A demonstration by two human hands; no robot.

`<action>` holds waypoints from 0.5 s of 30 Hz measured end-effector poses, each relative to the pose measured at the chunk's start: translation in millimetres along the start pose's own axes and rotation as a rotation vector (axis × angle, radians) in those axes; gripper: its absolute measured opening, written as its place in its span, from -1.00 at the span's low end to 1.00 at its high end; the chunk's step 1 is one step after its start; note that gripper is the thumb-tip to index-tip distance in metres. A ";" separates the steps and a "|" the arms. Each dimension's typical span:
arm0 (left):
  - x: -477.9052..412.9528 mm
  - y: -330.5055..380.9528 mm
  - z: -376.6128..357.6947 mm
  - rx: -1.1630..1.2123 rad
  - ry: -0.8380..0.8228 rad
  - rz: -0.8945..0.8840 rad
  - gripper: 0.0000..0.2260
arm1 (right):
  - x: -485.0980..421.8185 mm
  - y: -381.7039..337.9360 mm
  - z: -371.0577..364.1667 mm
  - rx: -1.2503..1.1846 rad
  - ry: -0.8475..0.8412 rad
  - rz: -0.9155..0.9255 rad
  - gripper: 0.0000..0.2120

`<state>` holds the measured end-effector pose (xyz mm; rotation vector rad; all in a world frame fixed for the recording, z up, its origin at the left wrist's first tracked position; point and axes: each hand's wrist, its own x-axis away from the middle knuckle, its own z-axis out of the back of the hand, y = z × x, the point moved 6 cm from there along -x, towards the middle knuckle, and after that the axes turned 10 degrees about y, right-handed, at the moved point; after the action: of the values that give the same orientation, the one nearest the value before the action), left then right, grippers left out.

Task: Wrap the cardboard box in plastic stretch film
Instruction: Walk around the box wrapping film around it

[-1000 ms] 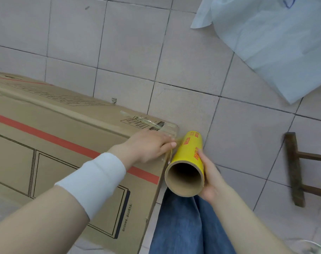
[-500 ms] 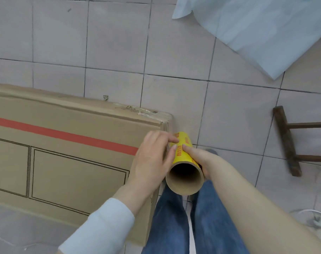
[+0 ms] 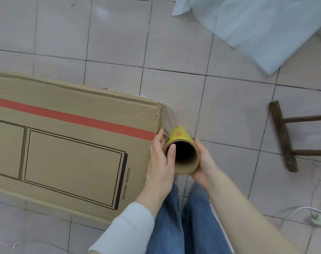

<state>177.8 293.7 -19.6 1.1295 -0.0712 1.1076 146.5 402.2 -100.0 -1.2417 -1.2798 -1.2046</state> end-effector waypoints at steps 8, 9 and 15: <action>43.7 -19.4 -17.8 0.012 0.083 0.178 -0.55 | 1.1 -3.4 12.7 0.201 0.096 -0.038 -0.73; 52.2 -25.2 -20.4 0.005 0.067 0.221 -0.57 | 1.9 -5.2 14.6 0.311 0.134 -0.026 -0.76; 83.8 -53.3 -21.8 -0.018 -0.008 0.327 -0.74 | 11.8 -1.0 22.0 0.852 0.173 0.085 -0.59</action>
<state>248.9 366.5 -20.4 1.1308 -0.2798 1.3881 145.2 424.9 -89.7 -0.5439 -1.3713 -0.5642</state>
